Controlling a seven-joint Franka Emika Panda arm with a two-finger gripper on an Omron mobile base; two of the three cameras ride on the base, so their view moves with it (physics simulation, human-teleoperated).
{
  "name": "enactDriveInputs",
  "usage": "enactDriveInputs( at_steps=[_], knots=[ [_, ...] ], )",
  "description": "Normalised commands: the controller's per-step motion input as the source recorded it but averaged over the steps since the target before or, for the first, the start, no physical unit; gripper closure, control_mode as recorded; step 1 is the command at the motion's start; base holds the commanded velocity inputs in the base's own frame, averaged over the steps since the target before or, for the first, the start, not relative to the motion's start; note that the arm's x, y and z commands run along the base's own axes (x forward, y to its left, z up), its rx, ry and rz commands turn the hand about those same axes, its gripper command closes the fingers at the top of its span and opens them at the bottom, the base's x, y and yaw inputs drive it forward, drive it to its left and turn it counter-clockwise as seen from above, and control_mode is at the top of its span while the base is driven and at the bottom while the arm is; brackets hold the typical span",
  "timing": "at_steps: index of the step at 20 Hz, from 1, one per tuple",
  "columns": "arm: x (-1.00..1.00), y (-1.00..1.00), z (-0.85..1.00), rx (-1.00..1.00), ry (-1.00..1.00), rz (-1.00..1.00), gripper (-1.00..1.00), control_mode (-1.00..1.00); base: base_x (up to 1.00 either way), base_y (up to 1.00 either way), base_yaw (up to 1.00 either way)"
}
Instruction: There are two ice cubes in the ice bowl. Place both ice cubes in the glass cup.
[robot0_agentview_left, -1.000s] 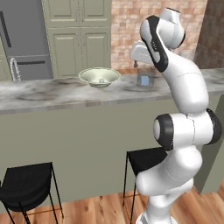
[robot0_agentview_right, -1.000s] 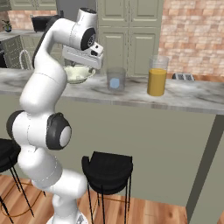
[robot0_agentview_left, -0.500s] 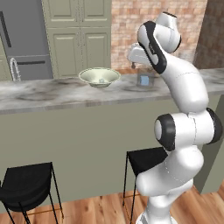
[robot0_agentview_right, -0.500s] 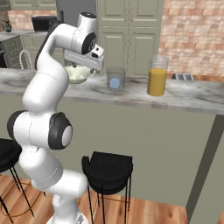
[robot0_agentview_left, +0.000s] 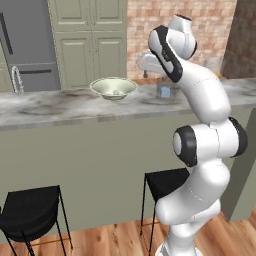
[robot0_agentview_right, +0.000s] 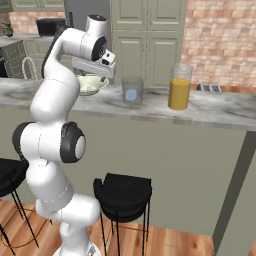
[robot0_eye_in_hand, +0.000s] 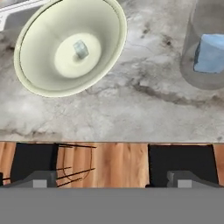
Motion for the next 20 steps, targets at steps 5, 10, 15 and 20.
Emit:
enactDriveInputs(
  at_steps=[5,10,15,20],
  knots=[
    [0.06,0.46,-0.18,-0.09,0.0,0.0,-1.0,-1.0,0.0,0.0,0.0],
    [0.12,0.57,-0.19,-0.11,0.0,0.0,-1.0,-1.0,0.0,0.0,0.0],
    [0.25,0.35,-0.02,0.0,0.0,-0.01,-1.0,-1.0,0.0,0.0,0.0],
    [0.25,0.28,-0.03,0.0,0.0,-0.02,-1.0,-1.0,0.0,0.0,0.0]
  ],
)
